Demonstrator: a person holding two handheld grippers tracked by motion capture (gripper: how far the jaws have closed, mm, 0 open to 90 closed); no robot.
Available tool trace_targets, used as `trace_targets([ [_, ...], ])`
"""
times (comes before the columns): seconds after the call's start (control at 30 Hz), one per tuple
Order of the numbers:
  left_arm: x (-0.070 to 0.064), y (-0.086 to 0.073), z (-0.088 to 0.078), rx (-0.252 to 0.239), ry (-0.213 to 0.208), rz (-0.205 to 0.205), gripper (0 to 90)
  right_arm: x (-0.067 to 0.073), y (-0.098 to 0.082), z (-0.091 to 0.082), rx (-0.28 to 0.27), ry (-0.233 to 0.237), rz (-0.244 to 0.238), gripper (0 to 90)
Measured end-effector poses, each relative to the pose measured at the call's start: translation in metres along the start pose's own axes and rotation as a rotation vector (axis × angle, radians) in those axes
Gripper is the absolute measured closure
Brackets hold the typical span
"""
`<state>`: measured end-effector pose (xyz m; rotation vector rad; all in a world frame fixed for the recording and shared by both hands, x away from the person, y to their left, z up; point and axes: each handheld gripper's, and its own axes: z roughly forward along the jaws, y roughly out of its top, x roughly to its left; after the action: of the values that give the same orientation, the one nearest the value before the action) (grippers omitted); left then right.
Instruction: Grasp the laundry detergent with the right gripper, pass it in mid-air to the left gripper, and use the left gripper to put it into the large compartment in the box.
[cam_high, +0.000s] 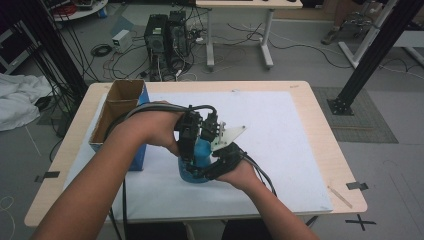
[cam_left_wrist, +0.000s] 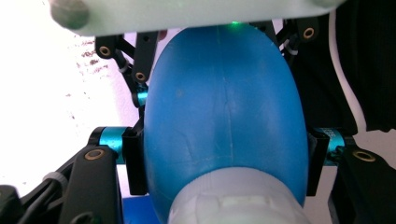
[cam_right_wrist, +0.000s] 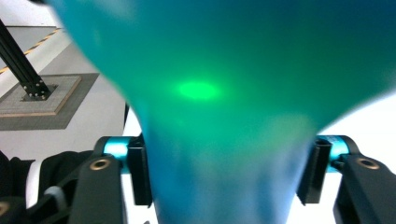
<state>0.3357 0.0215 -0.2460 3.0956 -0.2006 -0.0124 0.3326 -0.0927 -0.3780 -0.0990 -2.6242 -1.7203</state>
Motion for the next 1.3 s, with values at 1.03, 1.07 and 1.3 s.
trace_targets([
  [1.03, 0.012, -0.014, -0.028, -0.013, -0.013, -0.133, 37.8, 0.003, 0.004, -0.071, 0.162, -0.072, -0.018, 13.2],
  [1.07, 0.013, -0.015, -0.030, -0.011, -0.011, -0.141, 37.8, 0.003, 0.004, -0.073, 0.172, -0.078, -0.022, 13.2],
  [1.3, 0.020, -0.026, -0.045, -0.020, 0.002, -0.234, 37.8, -0.001, 0.009, -0.084, 0.248, -0.092, -0.017, 12.9],
])
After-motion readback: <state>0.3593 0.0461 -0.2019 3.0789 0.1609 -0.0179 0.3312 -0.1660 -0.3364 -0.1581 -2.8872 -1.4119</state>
